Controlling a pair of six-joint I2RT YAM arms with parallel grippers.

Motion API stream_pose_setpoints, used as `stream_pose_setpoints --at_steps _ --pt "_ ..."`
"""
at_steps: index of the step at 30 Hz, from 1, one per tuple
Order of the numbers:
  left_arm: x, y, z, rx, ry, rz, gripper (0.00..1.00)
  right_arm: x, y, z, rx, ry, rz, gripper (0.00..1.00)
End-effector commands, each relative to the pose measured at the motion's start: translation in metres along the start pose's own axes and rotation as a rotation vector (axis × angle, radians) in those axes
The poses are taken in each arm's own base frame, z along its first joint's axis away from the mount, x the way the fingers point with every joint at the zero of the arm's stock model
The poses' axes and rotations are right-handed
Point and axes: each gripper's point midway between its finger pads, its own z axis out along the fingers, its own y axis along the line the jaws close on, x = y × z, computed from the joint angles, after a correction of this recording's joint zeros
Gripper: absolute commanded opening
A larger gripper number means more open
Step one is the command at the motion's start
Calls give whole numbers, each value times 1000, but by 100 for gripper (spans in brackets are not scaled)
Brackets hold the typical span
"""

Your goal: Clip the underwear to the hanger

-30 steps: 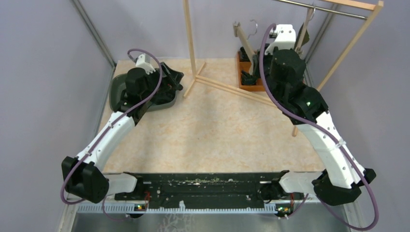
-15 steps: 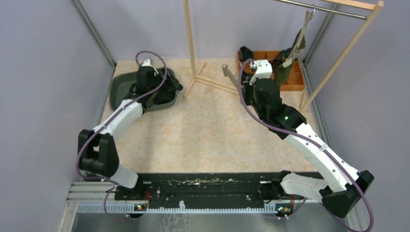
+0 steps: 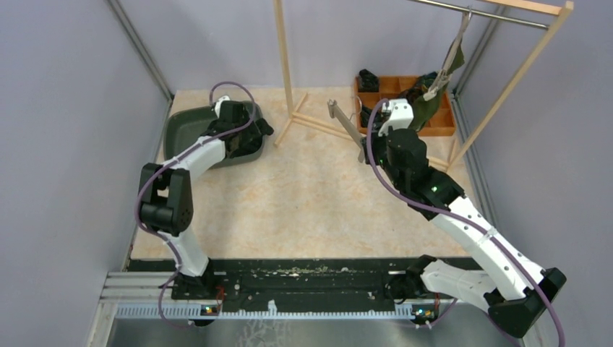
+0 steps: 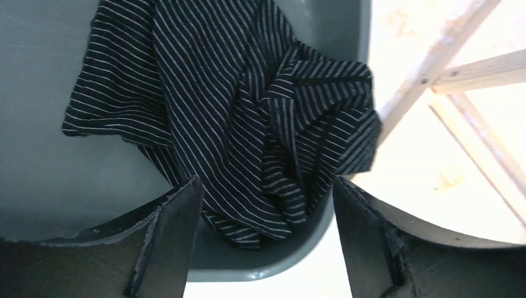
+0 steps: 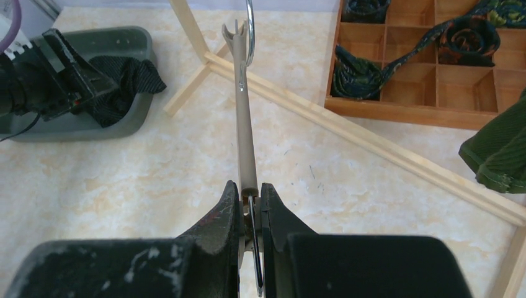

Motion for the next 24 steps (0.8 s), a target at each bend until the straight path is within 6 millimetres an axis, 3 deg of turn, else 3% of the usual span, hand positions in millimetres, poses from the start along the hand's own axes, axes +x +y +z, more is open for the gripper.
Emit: stream_pose_setpoints --at_steps 1,7,8,10,12,13,17,24 --pt "2 15 14 -71 4 11 79 -22 5 -6 -34 -85 62 0" --pt "19 18 29 -64 53 22 65 -17 2 -9 -28 -81 67 0" --pt "22 17 32 -58 62 21 59 -16 2 -9 -27 -78 67 0" --pt "25 16 36 -49 77 19 42 -13 0 -9 -24 -70 66 0" --pt "21 14 38 -36 75 15 4 -11 0 -10 -23 -65 69 0" --pt "17 13 36 -34 71 12 0 -9 -1 -10 -20 -63 70 0" --pt "-19 0 11 12 -2 -16 0 -4 -2 -10 -18 -58 73 0" --pt "-87 -43 -76 268 -168 -52 0 8 -3 -7 -13 -38 73 0"
